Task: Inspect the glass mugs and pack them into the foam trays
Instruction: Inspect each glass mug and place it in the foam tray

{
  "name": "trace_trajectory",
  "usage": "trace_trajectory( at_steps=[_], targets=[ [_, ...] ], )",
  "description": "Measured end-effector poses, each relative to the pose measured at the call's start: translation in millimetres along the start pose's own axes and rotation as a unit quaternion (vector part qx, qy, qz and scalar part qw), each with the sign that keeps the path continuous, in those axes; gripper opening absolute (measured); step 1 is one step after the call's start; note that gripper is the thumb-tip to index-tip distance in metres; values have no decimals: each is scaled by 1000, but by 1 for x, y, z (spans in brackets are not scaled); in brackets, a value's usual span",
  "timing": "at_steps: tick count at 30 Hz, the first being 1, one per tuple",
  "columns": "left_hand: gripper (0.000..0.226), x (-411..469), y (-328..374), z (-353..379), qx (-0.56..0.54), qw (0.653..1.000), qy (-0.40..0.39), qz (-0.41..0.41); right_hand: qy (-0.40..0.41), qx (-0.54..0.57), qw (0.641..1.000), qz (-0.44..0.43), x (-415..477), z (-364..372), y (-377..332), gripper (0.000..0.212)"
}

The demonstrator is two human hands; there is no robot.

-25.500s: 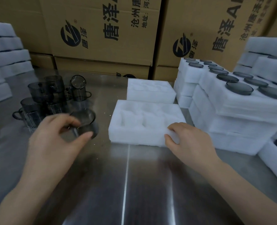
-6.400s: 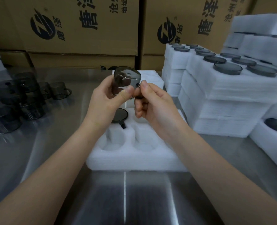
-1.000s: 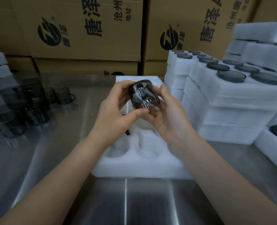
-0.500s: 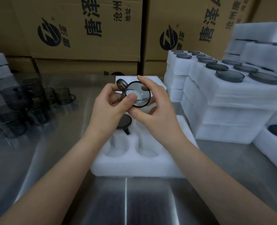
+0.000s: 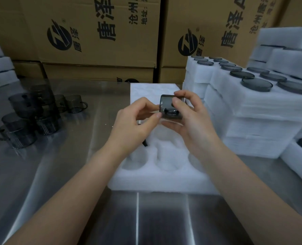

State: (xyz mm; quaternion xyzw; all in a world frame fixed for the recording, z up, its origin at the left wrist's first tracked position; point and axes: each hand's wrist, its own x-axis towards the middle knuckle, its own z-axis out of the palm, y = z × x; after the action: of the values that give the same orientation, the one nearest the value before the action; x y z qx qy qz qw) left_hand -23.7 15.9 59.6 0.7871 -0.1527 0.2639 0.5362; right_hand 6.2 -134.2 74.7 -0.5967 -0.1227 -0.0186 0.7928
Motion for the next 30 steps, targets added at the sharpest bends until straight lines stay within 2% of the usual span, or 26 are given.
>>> trace_trajectory(
  at_steps=[2,5,9,14,17,23,27,30],
  targets=[
    [6,2,-3,0,46,997,53,-22,5,-49,998,-32,4,-6,-4,26],
    [13,8,-10,-3,112,982,119,-91,-58,-170,982,-52,6,-14,-7,47],
    [18,11,-18,-4,158,970,80,-168,-144,-349,923,-75,3,-13,-2,46],
    [22,12,-17,-3,181,965,65,-178,-166,-398,899,-78,-2,-13,2,40],
    [22,12,-18,-4,177,965,67,-180,-190,-504,837,-98,-3,-10,8,40],
    [23,13,-22,-4,191,964,59,-175,-217,-684,693,-73,-5,-10,16,40],
    [21,14,-23,-3,200,964,49,-170,-262,-722,641,-12,-5,-9,15,55],
    [19,14,-23,-2,209,963,42,-166,-268,-723,636,18,-7,-8,14,56]
  ],
)
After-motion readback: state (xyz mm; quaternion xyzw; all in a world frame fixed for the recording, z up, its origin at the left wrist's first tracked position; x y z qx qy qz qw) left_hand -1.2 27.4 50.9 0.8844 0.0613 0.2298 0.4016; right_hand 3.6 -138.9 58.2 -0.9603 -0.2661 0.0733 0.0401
